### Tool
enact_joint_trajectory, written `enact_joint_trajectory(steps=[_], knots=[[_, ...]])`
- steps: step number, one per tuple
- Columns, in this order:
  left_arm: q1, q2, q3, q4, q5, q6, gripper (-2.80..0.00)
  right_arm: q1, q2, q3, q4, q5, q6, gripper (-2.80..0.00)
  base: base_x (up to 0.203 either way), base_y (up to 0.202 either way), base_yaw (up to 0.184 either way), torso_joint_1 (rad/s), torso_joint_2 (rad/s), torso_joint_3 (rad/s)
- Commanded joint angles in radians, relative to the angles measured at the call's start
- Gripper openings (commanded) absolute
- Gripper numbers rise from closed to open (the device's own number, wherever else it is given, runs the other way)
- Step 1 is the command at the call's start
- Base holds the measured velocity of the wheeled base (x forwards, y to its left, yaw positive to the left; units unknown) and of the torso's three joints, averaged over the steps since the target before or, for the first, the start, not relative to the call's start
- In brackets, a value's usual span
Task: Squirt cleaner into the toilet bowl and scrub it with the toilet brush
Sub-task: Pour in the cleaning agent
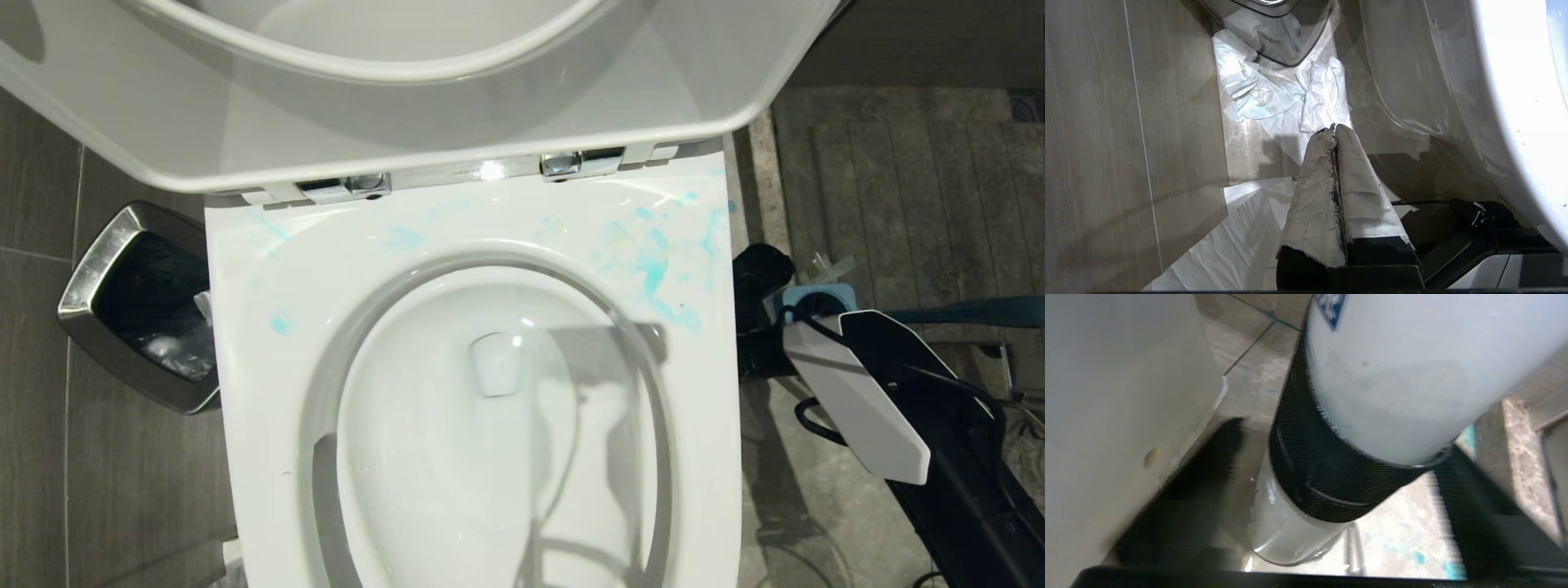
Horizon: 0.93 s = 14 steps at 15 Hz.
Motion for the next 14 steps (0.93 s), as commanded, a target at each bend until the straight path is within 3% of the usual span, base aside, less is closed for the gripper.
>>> enact_joint_trajectory(steps=[1, 7, 14], knots=[[0.0, 0.001, 0.0, 0.0, 0.0, 0.0, -2.8, 0.0, -0.003, 0.005, -0.01, -0.002, -0.004, -2.8, 0.0, 0.0, 0.0, 0.0, 0.0, 0.0], [0.0, 0.001, 0.0, 0.0, 0.0, 0.0, -2.8, -0.001, -0.003, 0.018, -0.011, -0.001, -0.001, -2.8, 0.0, 0.0, 0.0, 0.0, 0.0, 0.0], [0.0, 0.001, 0.0, 0.0, 0.0, 0.0, -2.8, -0.001, -0.064, 0.22, -0.006, 0.0, 0.079, -2.8, 0.0, 0.0, 0.0, 0.0, 0.0, 0.0]])
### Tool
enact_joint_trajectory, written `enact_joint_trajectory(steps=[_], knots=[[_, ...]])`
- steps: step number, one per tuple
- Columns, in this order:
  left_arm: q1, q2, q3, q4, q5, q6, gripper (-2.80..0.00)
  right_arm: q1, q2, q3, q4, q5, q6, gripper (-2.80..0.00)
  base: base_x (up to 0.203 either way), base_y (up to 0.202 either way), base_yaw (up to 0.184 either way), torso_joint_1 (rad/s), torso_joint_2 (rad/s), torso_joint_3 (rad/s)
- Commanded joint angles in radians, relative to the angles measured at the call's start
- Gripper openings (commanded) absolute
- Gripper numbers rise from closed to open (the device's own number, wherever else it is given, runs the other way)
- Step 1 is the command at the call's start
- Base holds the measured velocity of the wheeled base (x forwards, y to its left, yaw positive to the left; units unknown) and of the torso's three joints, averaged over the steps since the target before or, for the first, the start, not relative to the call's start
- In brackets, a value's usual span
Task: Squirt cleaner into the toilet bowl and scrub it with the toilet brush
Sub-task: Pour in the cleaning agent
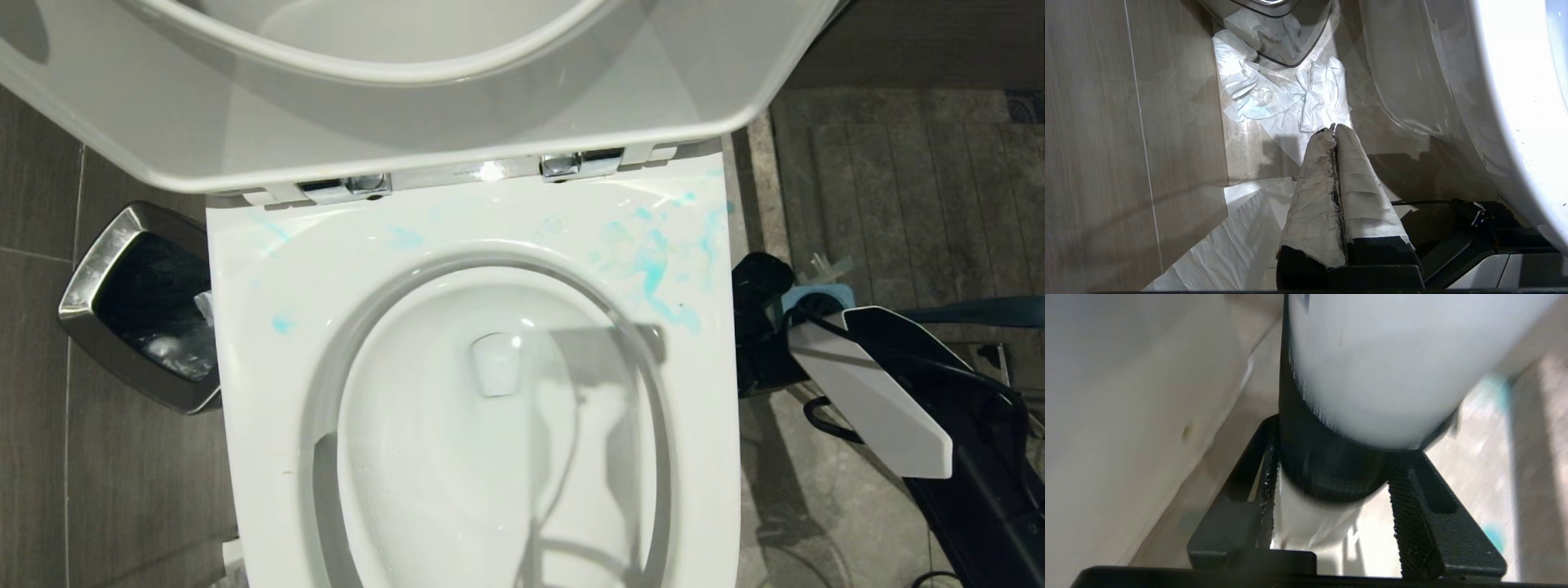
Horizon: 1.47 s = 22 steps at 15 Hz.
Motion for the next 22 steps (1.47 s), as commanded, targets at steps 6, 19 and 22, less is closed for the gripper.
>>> enact_joint_trajectory(steps=[6, 19, 22], knots=[[0.0, 0.001, 0.0, -0.001, 0.0, 0.0, -2.8, 0.0, -0.071, 0.154, -0.01, 0.0, 0.031, -2.8, 0.0, 0.0, 0.0, 0.0, 0.0, 0.0], [0.0, 0.001, 0.0, -0.001, 0.0, 0.0, -2.8, 0.002, -0.189, 0.403, -0.032, 0.0, 0.07, 0.0, 0.0, 0.0, 0.0, 0.0, 0.0, 0.0], [0.0, 0.001, 0.0, -0.001, 0.0, 0.0, -2.8, 0.0, -0.193, 0.415, -0.041, 0.004, 0.071, 0.0, 0.0, 0.0, 0.0, 0.0, 0.0, 0.0]])
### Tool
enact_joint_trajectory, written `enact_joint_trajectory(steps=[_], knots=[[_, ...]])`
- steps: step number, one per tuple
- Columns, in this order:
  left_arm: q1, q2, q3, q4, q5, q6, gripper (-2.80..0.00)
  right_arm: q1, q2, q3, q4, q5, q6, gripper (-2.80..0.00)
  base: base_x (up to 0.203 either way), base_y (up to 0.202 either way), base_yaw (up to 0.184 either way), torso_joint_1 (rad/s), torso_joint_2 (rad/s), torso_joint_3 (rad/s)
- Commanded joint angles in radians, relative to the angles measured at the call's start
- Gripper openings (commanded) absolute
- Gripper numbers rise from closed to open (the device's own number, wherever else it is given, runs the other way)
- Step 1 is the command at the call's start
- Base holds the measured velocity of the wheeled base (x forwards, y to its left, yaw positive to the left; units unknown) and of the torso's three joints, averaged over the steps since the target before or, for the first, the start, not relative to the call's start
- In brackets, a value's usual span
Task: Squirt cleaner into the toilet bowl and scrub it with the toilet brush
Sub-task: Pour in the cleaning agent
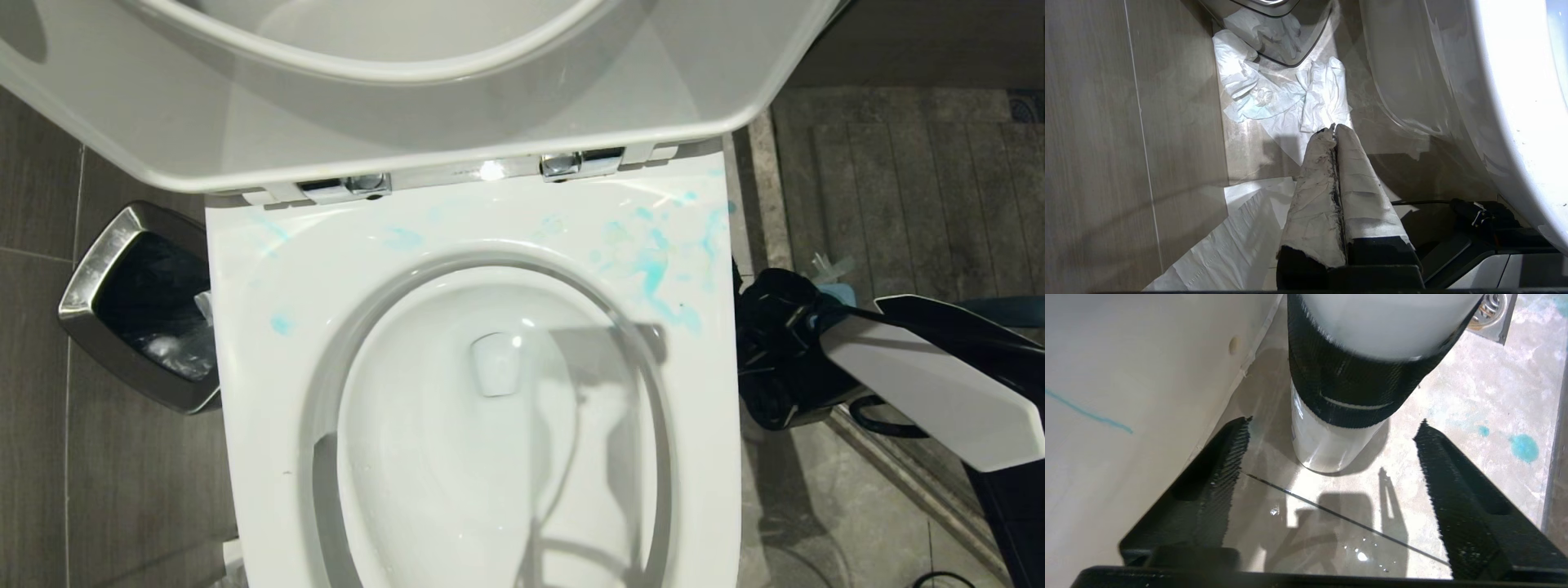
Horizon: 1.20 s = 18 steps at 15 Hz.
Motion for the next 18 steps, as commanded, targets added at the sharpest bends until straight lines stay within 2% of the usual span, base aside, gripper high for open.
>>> enact_joint_trajectory(steps=[1, 4, 6, 8, 10, 18], knots=[[0.0, 0.001, 0.0, 0.0, 0.0, 0.0, -2.8, -0.003, -0.004, -0.008, -0.01, 0.005, -0.005, 0.0, 0.0, 0.0, 0.0, 0.0, 0.0, 0.0], [0.001, 0.001, 0.0, 0.0, 0.0, 0.0, -2.8, -0.004, 0.01, -0.072, -0.012, 0.006, -0.018, 0.0, 0.0, 0.0, 0.0, 0.0, 0.0, 0.0], [0.0, 0.001, 0.0, 0.0, 0.0, 0.0, -2.8, -0.003, 0.025, -0.127, -0.03, 0.01, -0.066, 0.0, 0.0, 0.0, 0.0, 0.0, 0.0, 0.0], [0.0, 0.001, 0.0, 0.0, 0.0, 0.0, -2.8, -0.003, 0.046, -0.14, -0.07, 0.072, -0.1, 0.0, 0.0, 0.0, 0.0, 0.0, 0.0, 0.0], [0.0, 0.001, 0.0, 0.0, 0.0, 0.0, -2.8, -0.003, 0.07, -0.158, -0.093, 0.091, -0.131, 0.0, 0.0, 0.0, 0.0, 0.0, 0.0, 0.0], [0.0, 0.001, 0.0, 0.0, 0.0, 0.0, -2.8, -0.007, 0.178, -0.402, -0.102, 0.09, -0.156, 0.0, 0.0, 0.0, 0.0, 0.0, 0.0, 0.0]])
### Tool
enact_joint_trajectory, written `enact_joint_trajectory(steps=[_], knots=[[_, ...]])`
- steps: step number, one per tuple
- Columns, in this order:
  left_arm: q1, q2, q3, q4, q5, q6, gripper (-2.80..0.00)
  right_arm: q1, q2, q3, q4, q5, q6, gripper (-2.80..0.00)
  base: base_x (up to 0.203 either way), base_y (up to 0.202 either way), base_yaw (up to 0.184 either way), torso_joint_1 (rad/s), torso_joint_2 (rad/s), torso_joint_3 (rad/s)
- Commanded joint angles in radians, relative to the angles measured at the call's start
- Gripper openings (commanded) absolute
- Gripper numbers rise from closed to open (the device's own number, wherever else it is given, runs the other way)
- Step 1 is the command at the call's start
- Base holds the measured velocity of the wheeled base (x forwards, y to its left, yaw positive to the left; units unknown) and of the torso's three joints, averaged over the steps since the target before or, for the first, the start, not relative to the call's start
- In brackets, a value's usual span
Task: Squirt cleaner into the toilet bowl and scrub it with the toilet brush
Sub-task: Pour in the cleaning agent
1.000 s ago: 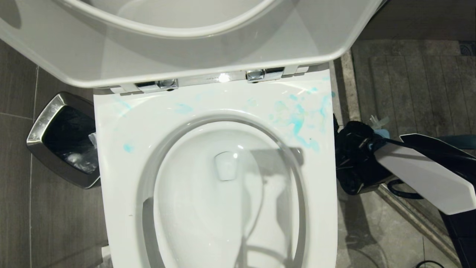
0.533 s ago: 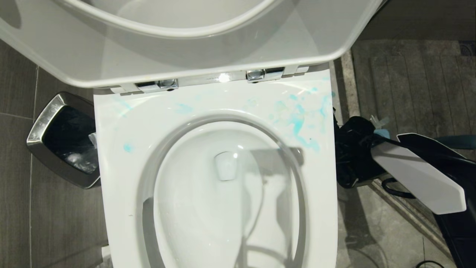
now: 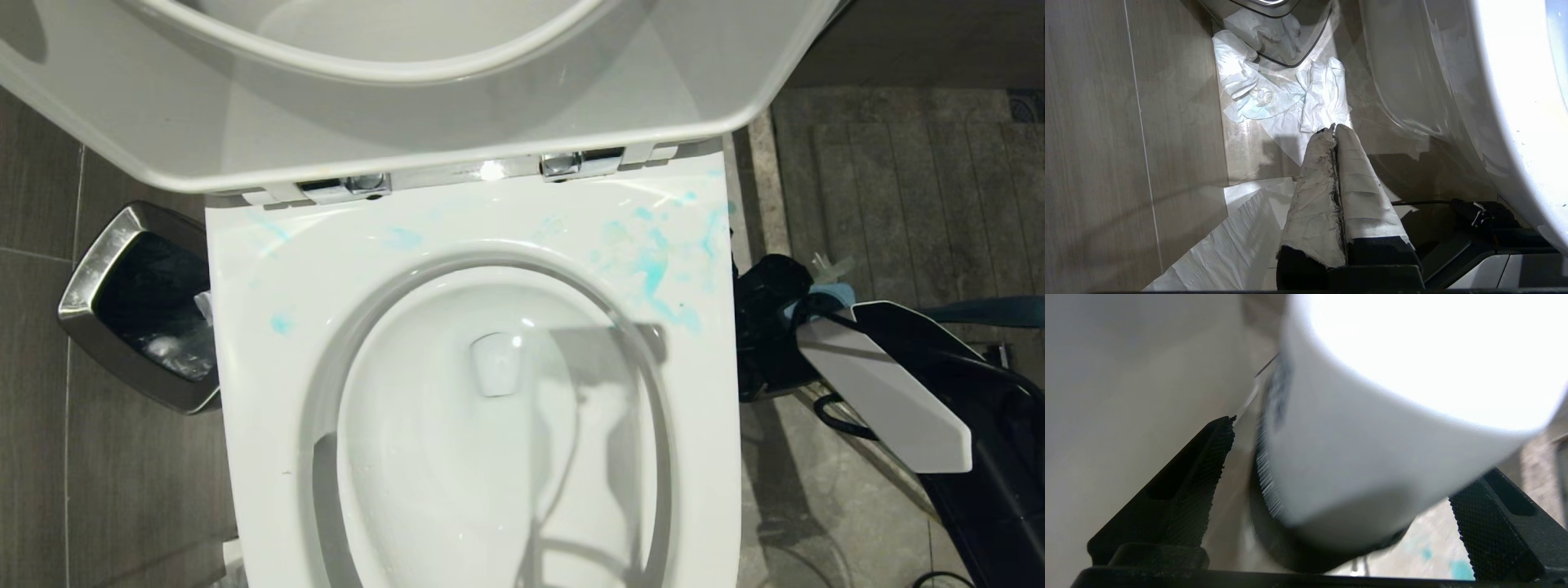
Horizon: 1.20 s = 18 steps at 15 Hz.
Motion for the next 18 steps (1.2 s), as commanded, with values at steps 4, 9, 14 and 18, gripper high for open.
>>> enact_joint_trajectory(steps=[4, 9, 14, 18], knots=[[0.0, 0.001, 0.0, 0.0, 0.0, 0.0, -2.8, -0.001, 0.073, -0.146, -0.005, -0.014, 0.042, 0.0, 0.0, 0.0, 0.0, 0.0, 0.0, 0.0], [0.0, 0.001, 0.0, 0.0, 0.0, 0.0, -2.8, 0.002, 0.085, -0.184, -0.005, -0.012, 0.061, 0.0, 0.0, 0.0, 0.0, 0.0, 0.0, 0.0], [0.0, 0.001, 0.0, 0.0, 0.0, 0.0, -2.8, 0.006, 0.083, -0.19, -0.008, -0.012, 0.069, -2.8, 0.0, 0.0, 0.0, 0.0, 0.0, 0.0], [0.0, 0.001, 0.0, 0.0, 0.0, 0.0, -2.8, 0.006, 0.069, -0.186, -0.01, -0.014, 0.067, -2.8, 0.0, 0.0, 0.0, 0.0, 0.0, 0.0]])
